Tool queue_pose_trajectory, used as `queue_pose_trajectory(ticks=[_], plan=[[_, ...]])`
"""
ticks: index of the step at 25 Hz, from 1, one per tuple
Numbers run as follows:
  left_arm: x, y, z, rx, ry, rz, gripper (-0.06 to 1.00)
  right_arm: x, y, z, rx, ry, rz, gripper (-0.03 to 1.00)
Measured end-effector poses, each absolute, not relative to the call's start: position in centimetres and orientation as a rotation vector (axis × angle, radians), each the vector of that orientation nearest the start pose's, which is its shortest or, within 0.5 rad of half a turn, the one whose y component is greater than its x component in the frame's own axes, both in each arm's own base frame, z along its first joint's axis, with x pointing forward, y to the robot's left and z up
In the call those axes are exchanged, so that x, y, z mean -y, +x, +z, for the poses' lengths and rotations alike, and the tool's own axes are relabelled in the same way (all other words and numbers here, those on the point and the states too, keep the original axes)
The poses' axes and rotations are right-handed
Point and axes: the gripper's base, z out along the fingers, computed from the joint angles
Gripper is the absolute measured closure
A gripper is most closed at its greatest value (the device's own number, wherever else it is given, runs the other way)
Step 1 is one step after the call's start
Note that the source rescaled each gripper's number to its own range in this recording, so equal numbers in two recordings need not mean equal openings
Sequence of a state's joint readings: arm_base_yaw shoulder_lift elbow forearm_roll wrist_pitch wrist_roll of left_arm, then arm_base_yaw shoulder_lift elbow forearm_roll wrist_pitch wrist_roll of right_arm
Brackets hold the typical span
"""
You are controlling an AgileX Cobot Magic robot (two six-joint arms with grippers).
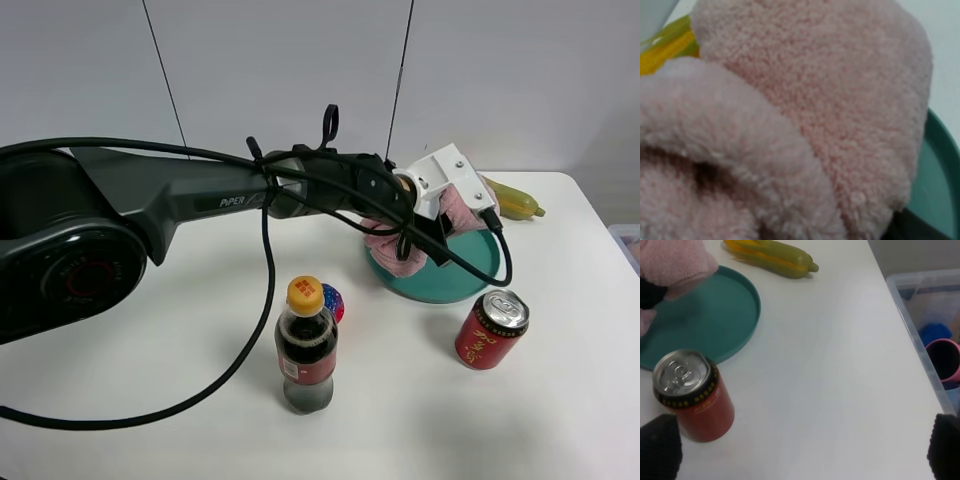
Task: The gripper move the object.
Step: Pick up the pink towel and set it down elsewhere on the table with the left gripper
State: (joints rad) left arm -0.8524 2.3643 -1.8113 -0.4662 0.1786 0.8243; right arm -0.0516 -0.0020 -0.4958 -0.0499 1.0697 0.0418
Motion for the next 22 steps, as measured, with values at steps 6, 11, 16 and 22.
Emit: queue_pose_trajectory(ticks=[6,11,16,22], plan=[[40.9,34.8,13.2,-1.813,1.316,-0.352,0.92,0.4,-0.5,27.5,-2.053,0.098,-0.066,-0.03],[40.9,34.8,12.7,-1.834,1.306,-0.360,0.39,0.4,-0.5,27.5,-2.053,0.098,-0.067,-0.03],[40.9,34.9,12.9,-1.834,1.296,-0.364,0.25,0.4,-0.5,27.5,-2.053,0.098,-0.067,-0.03],[40.8,34.7,14.5,-1.826,1.305,-0.378,0.24,0.4,-0.5,27.5,-2.053,0.098,-0.067,-0.03]])
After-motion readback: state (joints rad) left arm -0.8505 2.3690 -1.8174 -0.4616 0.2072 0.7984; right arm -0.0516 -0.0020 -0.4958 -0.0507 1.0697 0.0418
